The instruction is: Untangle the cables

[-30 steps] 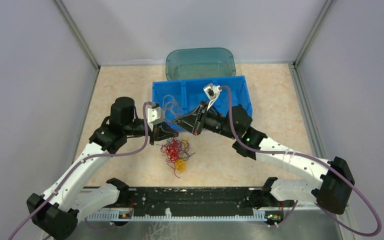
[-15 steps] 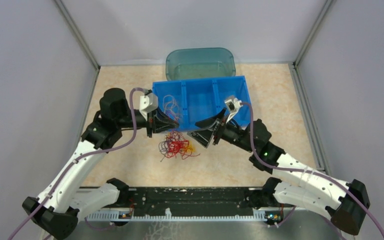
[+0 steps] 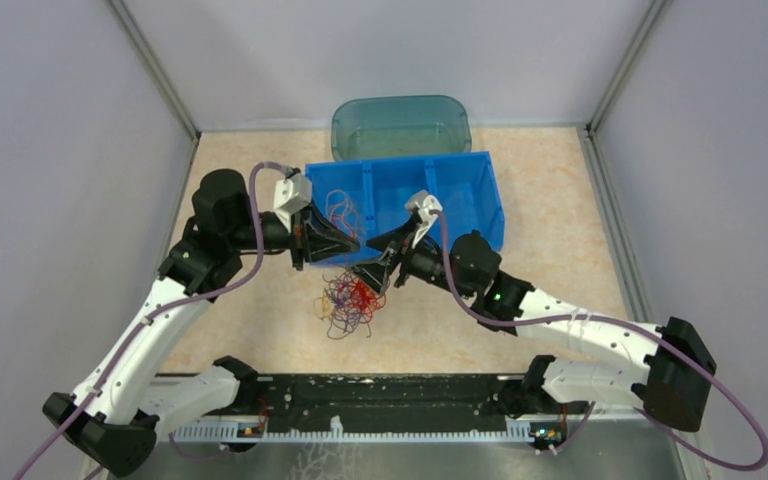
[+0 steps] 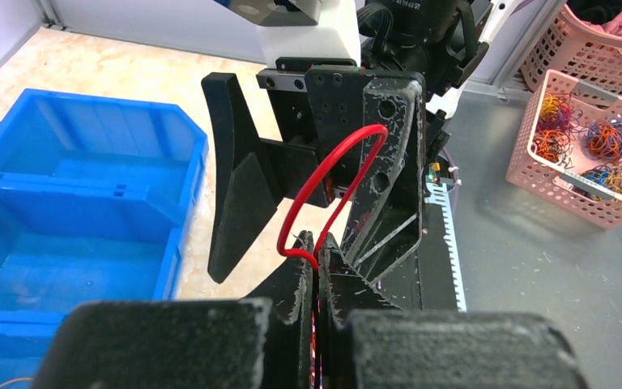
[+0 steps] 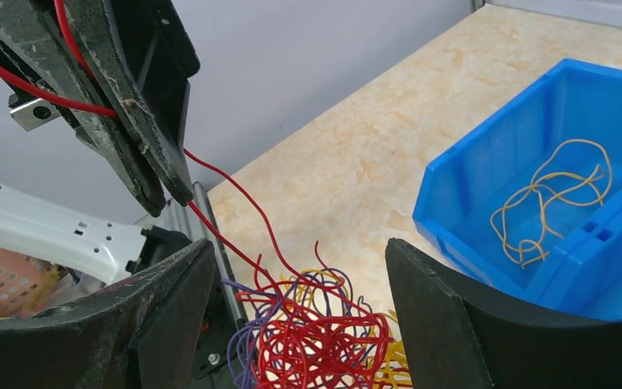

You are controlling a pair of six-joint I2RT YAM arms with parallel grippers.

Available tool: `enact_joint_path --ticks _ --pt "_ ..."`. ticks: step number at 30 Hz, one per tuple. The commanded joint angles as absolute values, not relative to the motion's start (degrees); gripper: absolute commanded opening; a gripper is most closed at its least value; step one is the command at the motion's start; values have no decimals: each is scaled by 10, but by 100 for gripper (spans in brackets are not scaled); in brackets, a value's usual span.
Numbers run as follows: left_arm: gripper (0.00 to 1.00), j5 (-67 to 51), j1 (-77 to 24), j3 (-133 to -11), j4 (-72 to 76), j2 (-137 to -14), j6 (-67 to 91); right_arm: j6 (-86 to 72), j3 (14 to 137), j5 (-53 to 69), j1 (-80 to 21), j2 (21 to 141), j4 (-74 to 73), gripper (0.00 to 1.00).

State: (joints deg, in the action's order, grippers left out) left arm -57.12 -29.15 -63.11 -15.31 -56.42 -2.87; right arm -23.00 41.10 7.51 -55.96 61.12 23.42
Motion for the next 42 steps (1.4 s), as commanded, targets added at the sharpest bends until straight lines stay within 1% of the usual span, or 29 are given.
enact_joint_path --ticks 1,7,10,13,17,22,25,30,33,38,42 --pt "0 -579 -295 -650 -131 -561 -7 -211 431 61 -573 619 308 78" --pt "0 -576 -299 -657 -131 -562 -2 -227 423 55 -577 629 337 78" --pt "0 -573 -301 -662 -131 -566 3 -221 434 33 -584 642 337 78" --pt "0 -574 -302 -669 -125 -569 15 -209 452 -57 -596 656 316 77" --pt "0 -580 -305 -680 -123 -572 30 -198 442 -169 -603 659 350 74" --pt "0 -591 -305 -696 -114 -577 67 -165 462 -237 -617 686 370 74" --pt "0 -599 -305 -706 -114 -579 80 -159 458 -248 -623 690 390 73" --pt "0 -609 -306 -714 -121 -579 86 -155 425 -272 -631 659 425 72" --pt "0 -614 -306 -717 -119 -584 94 -156 424 -265 -631 653 435 72" --pt "0 -620 -307 -730 -118 -596 96 -163 448 -222 -639 680 427 74" --pt "0 -622 -307 -743 -116 -605 102 -148 456 -220 -669 711 443 76"
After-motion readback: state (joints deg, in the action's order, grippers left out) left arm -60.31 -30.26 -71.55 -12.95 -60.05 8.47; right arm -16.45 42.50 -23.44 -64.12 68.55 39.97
